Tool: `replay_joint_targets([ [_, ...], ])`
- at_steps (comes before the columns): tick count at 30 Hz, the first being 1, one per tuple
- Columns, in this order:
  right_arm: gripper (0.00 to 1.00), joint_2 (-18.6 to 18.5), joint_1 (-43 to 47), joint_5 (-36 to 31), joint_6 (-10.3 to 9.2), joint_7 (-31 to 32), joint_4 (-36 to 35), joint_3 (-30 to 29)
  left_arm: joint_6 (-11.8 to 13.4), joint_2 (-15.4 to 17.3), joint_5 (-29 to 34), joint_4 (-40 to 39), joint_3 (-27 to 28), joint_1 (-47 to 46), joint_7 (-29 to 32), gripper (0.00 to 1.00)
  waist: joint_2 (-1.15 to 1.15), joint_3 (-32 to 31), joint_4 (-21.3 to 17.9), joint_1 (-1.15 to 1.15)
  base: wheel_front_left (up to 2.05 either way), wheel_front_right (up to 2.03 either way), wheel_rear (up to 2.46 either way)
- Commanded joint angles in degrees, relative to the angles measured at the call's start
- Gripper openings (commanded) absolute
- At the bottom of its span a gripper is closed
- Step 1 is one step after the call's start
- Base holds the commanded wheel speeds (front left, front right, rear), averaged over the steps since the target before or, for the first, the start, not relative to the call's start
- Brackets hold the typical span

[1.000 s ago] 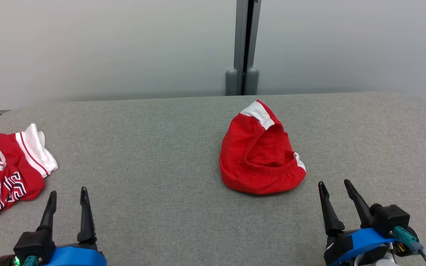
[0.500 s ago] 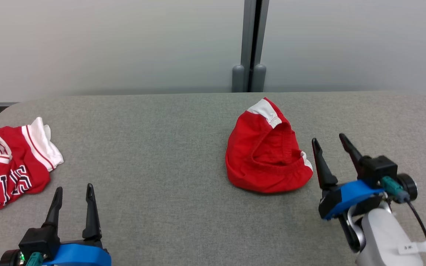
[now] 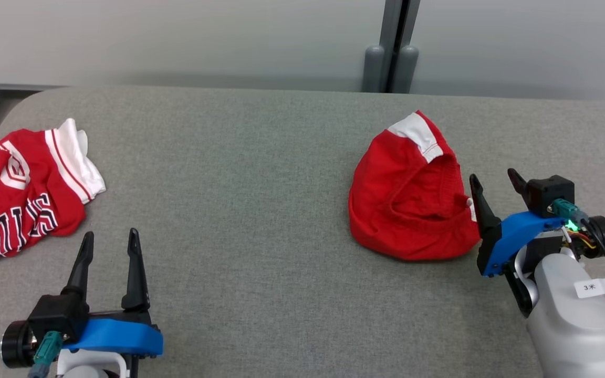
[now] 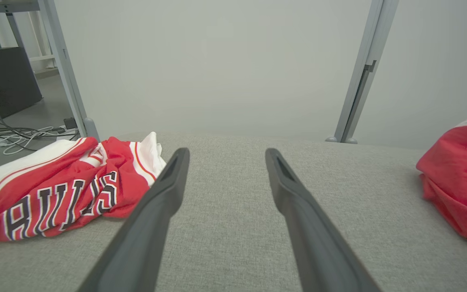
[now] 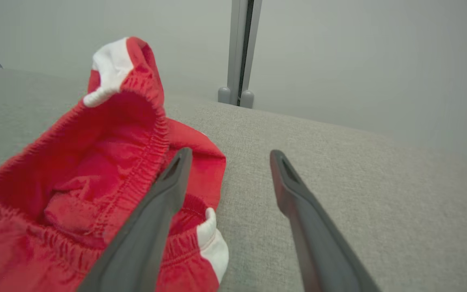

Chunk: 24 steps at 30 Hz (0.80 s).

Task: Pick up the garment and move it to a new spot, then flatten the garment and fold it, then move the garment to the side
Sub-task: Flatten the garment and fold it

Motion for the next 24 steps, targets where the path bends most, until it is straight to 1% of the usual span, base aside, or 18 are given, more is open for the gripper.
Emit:
replay_joint_targets([
  [1,1.00,-0.4,-1.5,-0.4,0.01,0.0,1.7,-0.1,-0.4,-0.2,0.0,-0.4,0.0,-1.1,-0.2,1.00,0.00,1.5,1.1,-0.01,0.00,0.00,0.00],
  [8,1.00,0.9,-4.6,-0.5,0.01,-1.3,11.4,-0.5,-0.6,-0.3,-0.1,0.2,-1.1,-4.3,-0.2,1.00,0.00,4.2,2.1,-0.01,0.00,0.00,0.00],
  [15,1.00,2.3,-3.1,-0.2,0.01,-2.3,17.3,-0.7,-0.8,-0.6,0.0,-0.2,-1.5,-4.9,-0.2,1.00,0.00,4.0,2.3,-0.01,0.00,0.00,0.00],
  [16,0.36,2.6,-2.8,0.2,0.02,-2.4,17.6,-0.6,-0.8,-0.6,0.0,-0.2,-1.4,-4.7,-0.2,1.00,0.00,3.9,2.2,-0.01,0.00,0.00,0.00],
  [17,0.00,2.7,-2.6,0.4,0.02,-2.5,17.8,-0.6,-0.8,-0.6,0.0,-0.3,-1.4,-4.6,-0.2,1.00,0.00,3.9,2.1,-0.01,0.00,0.00,0.00],
  [20,0.00,3.0,-1.9,1.7,0.00,-2.7,17.1,-1.1,-0.9,-0.7,-0.1,-0.4,-1.0,-4.0,-0.2,1.00,0.00,3.6,1.4,-0.01,0.00,0.00,0.00],
  [24,0.00,2.8,-1.0,3.0,0.01,-2.9,11.5,-2.0,-0.9,-0.8,-0.4,-0.5,-0.4,-3.6,-0.2,1.00,0.00,2.8,0.2,-0.01,0.00,0.00,0.00],
])
